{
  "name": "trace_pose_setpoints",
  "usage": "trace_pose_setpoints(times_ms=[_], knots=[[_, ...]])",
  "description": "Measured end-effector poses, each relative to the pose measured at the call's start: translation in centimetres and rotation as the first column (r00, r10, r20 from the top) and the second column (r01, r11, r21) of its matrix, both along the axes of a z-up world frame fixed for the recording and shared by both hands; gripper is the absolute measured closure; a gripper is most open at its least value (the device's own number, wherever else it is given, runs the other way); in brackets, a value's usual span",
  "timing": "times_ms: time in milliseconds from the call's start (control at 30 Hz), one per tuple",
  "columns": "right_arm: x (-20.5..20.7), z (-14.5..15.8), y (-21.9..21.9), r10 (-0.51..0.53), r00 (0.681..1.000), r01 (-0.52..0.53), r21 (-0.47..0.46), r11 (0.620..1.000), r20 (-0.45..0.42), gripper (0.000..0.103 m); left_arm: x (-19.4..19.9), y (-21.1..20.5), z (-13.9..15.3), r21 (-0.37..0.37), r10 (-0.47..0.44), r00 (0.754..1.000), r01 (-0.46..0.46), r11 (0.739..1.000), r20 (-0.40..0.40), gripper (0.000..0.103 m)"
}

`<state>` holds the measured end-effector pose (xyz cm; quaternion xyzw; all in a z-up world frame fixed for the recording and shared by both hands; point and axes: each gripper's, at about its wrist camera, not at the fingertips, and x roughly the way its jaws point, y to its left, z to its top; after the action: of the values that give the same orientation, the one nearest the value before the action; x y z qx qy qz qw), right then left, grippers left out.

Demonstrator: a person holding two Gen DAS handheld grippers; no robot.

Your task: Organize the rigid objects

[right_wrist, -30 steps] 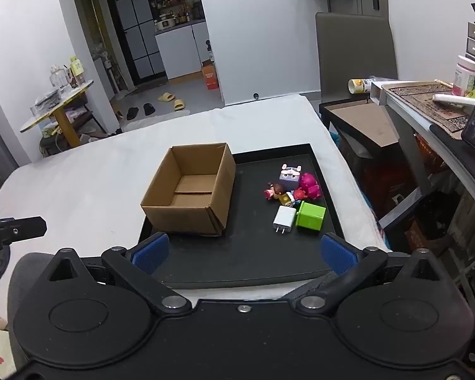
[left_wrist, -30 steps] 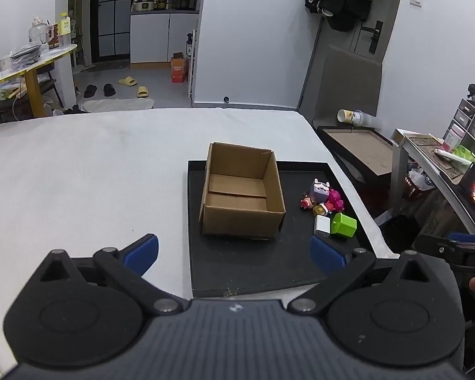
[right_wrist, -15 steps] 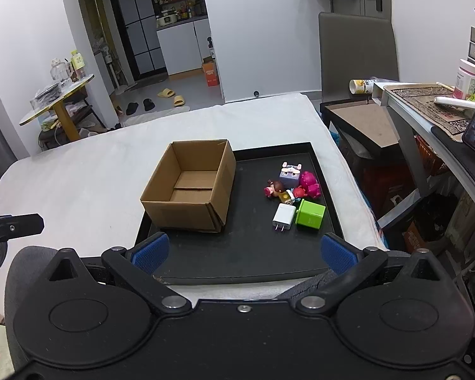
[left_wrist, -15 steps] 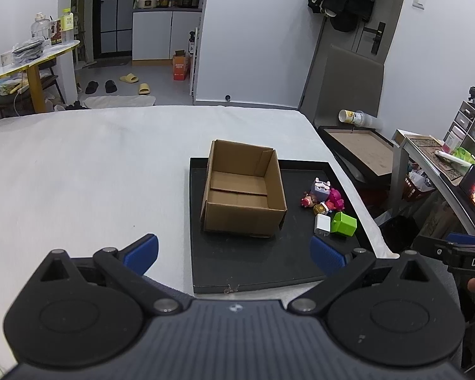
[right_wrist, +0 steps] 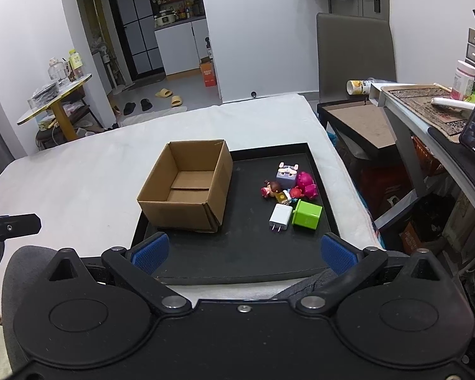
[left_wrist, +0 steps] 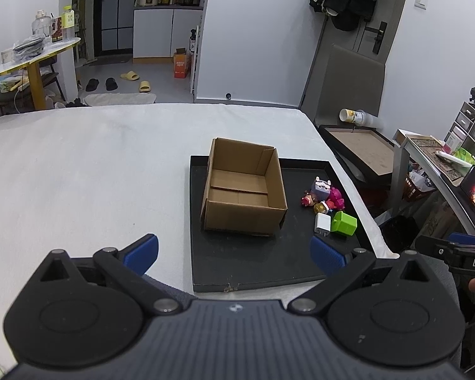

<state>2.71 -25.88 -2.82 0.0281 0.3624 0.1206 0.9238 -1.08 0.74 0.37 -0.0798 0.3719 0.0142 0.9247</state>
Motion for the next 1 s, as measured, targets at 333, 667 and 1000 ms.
trace_pose_setpoints(times_ms=[333, 667, 1000], knots=[[-0.16, -0.14, 0.35, 0.008, 1.000, -0.008, -0.012, 1.000, -0.001, 0.000, 0.08, 0.14, -0.05, 0.000, 0.001, 1.000, -0.001, 1.000, -0.006, 0.002], [-0.16, -0.14, 0.30, 0.006, 1.000, -0.006, -0.010, 1.000, -0.002, 0.000, 0.09, 0.18, -0.17, 0.004, 0.002, 1.000, -0.002, 1.000, -0.005, 0.002], [-0.06, -0.25, 0.08, -0.002, 1.000, 0.002, -0.007, 1.000, -0.001, 0.000, 0.07, 0.25, -0.35, 0.001, 0.003, 1.000, -0.003, 1.000, -0.008, 0.002]])
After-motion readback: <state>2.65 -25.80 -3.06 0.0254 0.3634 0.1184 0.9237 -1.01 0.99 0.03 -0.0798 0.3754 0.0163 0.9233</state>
